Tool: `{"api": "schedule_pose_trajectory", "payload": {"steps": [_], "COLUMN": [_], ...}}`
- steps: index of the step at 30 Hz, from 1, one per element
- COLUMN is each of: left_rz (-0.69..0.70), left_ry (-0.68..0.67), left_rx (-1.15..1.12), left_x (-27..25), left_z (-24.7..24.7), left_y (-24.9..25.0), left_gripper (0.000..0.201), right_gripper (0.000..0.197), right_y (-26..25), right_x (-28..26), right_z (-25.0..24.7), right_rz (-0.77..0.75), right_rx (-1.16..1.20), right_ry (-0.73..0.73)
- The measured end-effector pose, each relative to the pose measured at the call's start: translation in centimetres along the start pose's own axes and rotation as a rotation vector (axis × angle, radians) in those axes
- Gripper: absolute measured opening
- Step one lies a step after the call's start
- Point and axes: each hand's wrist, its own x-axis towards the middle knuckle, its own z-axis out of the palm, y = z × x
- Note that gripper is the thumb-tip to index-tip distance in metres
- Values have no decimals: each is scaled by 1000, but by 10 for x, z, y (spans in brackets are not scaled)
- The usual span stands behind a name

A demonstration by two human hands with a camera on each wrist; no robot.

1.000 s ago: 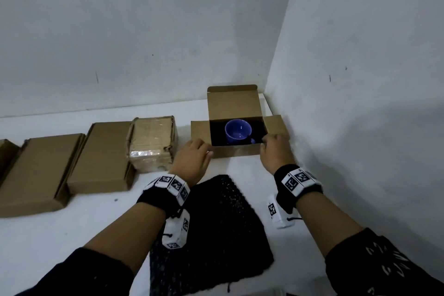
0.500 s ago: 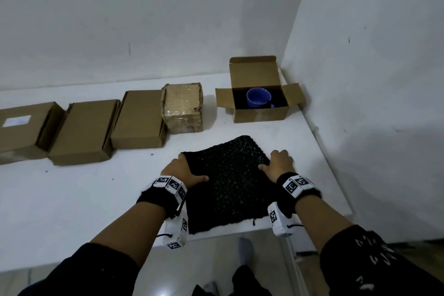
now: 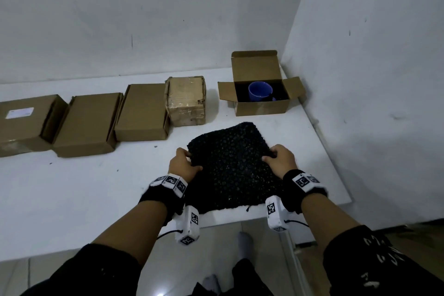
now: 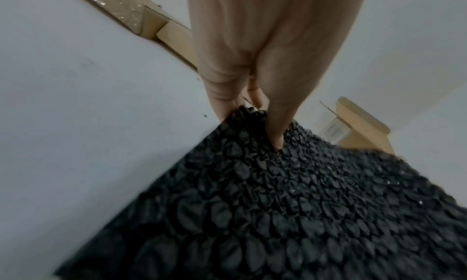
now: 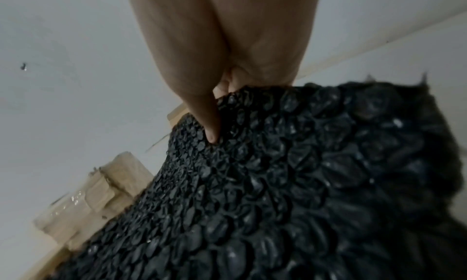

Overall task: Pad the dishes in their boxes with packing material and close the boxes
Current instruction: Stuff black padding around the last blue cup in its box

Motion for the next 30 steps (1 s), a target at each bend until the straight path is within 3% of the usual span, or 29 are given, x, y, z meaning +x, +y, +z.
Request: {"api": "schedule_pose_trajectory", "payload": {"steps": [3,6,10,12,16,19,22,26,30], "left_rz": [-110,-181,7,164,387,412,412,457,510], "left_ry": [16,-15,40,81,69,5,-36,37,126], "left_rx": [-151,-262,-421,-455,-441,-456,-438,-309,-333], "left_x": [6,13,18,19,19,17,15,20,30], "left_z": [-13,-29,-42,-48,-63,-72,-81,-92,-90], "left_y": [4,9,23,30,43,50,59,73,92], "left_gripper": [65,73,28,25,34,37,43,19,9], "right_gripper": [32,35,32,35,35,36,21,7,11], "right_y": [-7,-15,-29,-36,-48,-54,-60,-67,-71], "right_x": [2,4,5,6,8,8,4,8,28], "right_z": [-10,-21,-38,-47,-66,-79,-90,-101,-106], "right_rz": [-25,-101,-248,-320,-286,-261,-292,-400,-338], "right_rx": [232,299,261,208,200,166,178,195,304], "right_ry": [44,40,97,75,30,58,93,134,78]}}
